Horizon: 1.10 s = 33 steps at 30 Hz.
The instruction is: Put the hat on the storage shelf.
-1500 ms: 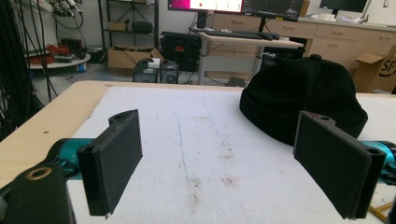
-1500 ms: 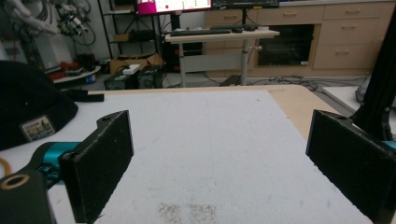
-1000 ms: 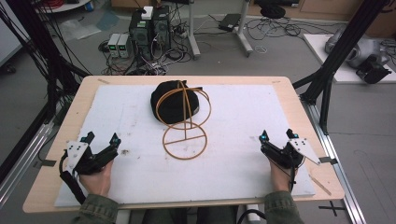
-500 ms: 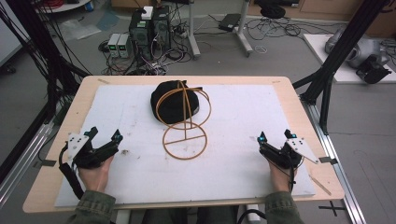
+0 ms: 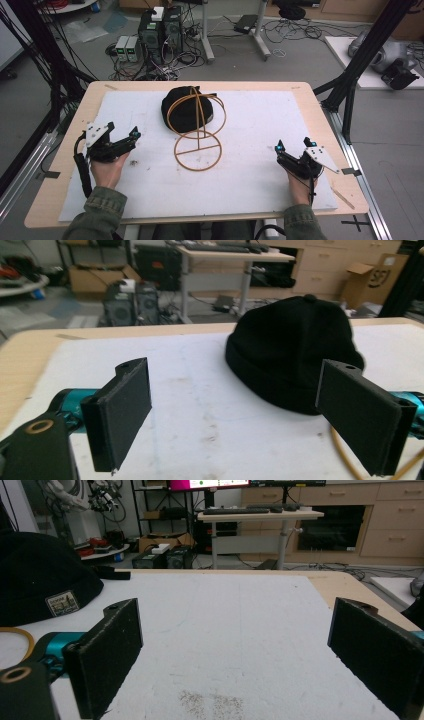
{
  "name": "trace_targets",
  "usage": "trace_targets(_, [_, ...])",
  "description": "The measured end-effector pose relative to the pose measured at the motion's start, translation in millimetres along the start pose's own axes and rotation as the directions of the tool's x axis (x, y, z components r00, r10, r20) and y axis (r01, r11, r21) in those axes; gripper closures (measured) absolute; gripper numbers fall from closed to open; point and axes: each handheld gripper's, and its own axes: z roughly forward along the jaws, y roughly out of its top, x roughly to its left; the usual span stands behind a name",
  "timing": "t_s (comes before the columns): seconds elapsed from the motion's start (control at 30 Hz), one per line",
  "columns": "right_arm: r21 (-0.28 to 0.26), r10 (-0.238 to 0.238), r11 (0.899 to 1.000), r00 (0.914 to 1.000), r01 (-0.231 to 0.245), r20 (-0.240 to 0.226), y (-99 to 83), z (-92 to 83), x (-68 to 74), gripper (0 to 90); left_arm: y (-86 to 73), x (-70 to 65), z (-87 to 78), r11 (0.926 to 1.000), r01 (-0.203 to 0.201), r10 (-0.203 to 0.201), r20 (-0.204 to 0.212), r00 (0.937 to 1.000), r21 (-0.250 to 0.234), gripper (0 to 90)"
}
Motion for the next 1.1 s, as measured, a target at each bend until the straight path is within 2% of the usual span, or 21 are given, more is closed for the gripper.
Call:
trace_targets(0.03, [0.0, 0.0, 1.0, 1.0, 0.0, 0.0, 0.0, 0.0, 0.0, 6.5, 0.0, 0.0, 0.0, 1.0, 0.0, 0.0, 0.0, 1.0, 0.0, 14.9])
trace_targets(0.1, [-0.004, 0.006, 1.0, 1.0, -0.006, -0.004, -0.1, 0.5, -0.5, 6.5, 5.9, -5.9, 3.8, 0.9994, -0.034, 0.034, 0.001, 0.9994, 0.003, 15.0])
trace_targets(0.17, [-0.005, 0.017, 1.0, 0.9998, -0.017, -0.011, 0.2, 0.9, -0.6, 6.5, 9.2, -9.9, 7.0, 0.9988, -0.048, 0.048, 0.003, 0.9988, -0.006, 15.3])
trace_targets(0.27, [-0.008, 0.024, 1.0, 0.9996, -0.024, -0.016, 0.4, 1.3, -0.5, 6.5, 10.8, -11.8, 10.1, 0.9992, -0.039, 0.039, 0.011, 0.9992, -0.002, 15.3])
trace_targets(0.33, [-0.015, 0.007, 1.0, 0.9996, -0.007, -0.027, 0.5, 2.2, -0.8, 6.5, 10.4, -12.3, 11.9, 0.9993, -0.038, 0.038, 0.01, 0.9992, -0.002, 15.3])
trace_targets(0.43, [-0.009, 0.007, 1.0, 0.9991, -0.007, -0.041, 0.2, 3.3, 0.3, 6.5, 11.5, -10.3, 16.5, 0.9991, -0.041, 0.041, -0.002, 0.9991, -0.001, 15.3])
trace_targets(0.57, [0.0, -0.003, 1.0, 0.9988, 0.003, -0.048, 0.0, 4.7, 3.0, 6.5, 16.9, -8.0, 25.3, 0.999, -0.043, 0.043, -0.01, 0.999, 0.011, 15.3])
trace_targets(0.63, [0.0, -0.003, 1.0, 0.9988, 0.003, -0.049, 0.1, 4.9, 3.0, 6.5, 21.8, -8.3, 31.8, 0.9978, -0.057, 0.057, -0.012, 0.9983, 0.035, 15.3])
trace_targets(0.83, [-0.002, 0.004, 1.0, 0.9989, -0.004, -0.046, 0.1, 6.7, 1.0, 6.5, 32.6, -13.1, 53.8, 0.9919, -0.094, 0.092, 0.03, 0.9953, 0.086, 15.4])
trace_targets(0.97, [-0.004, 0.003, 1.0, 0.9988, -0.003, -0.048, 0.3, 7.4, -0.4, 6.5, 35.3, -17.7, 70.5, 0.9884, -0.106, 0.099, 0.067, 0.9928, 0.109, 15.5])
trace_targets(1.07, [0.001, 0.011, 1.0, 0.9988, -0.01, -0.049, 0.2, 7.9, -0.5, 6.5, 36.7, -22.3, 82.4, 0.9847, -0.122, 0.114, 0.074, 0.9908, 0.124, 16.2])
trace_targets(1.1, [0.004, 0.016, 1.0, 0.9986, -0.016, -0.05, 0.1, 8.5, -0.6, 6.5, 37.3, -23.9, 86.5, 0.9842, -0.124, 0.115, 0.075, 0.9905, 0.127, 19.0])
